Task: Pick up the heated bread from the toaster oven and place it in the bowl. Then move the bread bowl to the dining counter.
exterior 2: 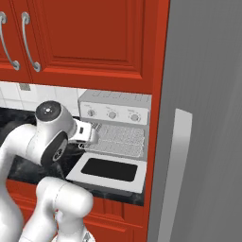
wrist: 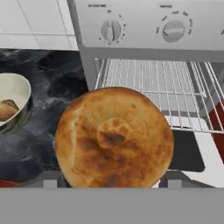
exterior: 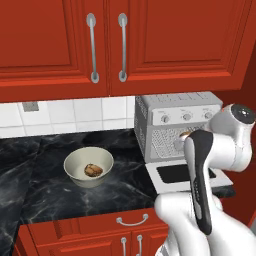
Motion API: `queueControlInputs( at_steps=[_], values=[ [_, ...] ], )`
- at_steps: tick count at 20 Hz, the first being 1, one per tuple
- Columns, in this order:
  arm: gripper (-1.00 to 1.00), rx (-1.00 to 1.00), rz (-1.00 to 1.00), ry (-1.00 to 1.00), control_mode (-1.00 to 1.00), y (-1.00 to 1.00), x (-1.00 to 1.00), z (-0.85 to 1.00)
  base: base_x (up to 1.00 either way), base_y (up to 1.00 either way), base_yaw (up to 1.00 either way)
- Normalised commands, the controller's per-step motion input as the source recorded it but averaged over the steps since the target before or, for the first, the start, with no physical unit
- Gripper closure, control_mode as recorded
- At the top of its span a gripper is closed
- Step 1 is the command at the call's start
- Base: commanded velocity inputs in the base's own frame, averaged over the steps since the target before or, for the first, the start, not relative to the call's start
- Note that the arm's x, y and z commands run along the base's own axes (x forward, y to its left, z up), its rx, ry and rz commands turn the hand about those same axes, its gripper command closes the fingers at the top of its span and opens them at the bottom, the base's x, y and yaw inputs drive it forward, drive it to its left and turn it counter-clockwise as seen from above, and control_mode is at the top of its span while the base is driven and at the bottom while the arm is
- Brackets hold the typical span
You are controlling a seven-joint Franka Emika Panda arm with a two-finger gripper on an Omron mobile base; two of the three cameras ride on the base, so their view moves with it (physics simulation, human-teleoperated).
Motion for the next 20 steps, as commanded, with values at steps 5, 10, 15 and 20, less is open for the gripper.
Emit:
queueControlInputs(
  at_steps=[5,10,15,20],
  values=[
    [1.00,-0.06,0.21,-0.02,-1.00,1.00,0.18,0.34,0.00,0.00,0.00],
    [1.00,-0.12,0.16,0.06,-1.00,1.00,0.00,0.00,0.00,0.00,0.00],
    [1.00,-0.05,0.15,0.18,-1.00,0.99,0.06,-0.21,0.00,0.00,0.00],
    [1.00,0.00,0.18,0.14,-1.00,0.99,0.33,-0.57,0.00,0.00,0.00]
  ],
)
